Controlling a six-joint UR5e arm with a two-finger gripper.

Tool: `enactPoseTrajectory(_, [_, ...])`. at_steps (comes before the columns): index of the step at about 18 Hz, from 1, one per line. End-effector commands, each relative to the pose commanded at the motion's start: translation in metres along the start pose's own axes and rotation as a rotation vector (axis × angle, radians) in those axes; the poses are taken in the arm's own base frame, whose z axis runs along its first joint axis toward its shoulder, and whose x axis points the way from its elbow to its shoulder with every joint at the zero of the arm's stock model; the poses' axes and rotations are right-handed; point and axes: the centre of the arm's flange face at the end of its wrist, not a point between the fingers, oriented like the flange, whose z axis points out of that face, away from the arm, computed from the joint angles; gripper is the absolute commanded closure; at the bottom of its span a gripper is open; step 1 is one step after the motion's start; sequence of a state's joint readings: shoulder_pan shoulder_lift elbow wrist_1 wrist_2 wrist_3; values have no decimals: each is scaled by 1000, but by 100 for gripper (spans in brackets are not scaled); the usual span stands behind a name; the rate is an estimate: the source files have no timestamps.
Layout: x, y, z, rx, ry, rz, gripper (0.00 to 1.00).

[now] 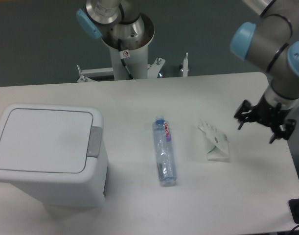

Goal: Open the trash can
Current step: 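Move the gripper from its rest pose toward the white trash can lid, then lower the gripper onto the lid's grey hinge edge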

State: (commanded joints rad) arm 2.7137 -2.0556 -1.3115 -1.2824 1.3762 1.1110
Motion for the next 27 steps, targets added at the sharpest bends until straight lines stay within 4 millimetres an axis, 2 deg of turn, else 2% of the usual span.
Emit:
enactPoseTrajectory(4, [36, -41, -7, 148, 90, -146, 0])
enactPoseTrajectory(6, [64, -70, -6, 166, 129, -218, 0])
enactPoseTrajectory(9, [88, -88, -15, 180, 140, -235, 0])
enactPoseTrajectory(11, [98, -96, -21, 247, 211, -270, 0])
enactPoseTrajectory(13, [109, -100, -39, 285, 229, -310, 0])
enactPoseTrajectory(17, [139, -116, -66, 342, 269, -317, 0])
enactPoseTrajectory(20, [169, -131, -83, 352, 283, -330, 0])
enactPoseTrajectory(24, [207, -131, -81, 334, 312, -325, 0])
enactPoseTrajectory(27, [221, -136, -83, 333, 319, -310, 0])
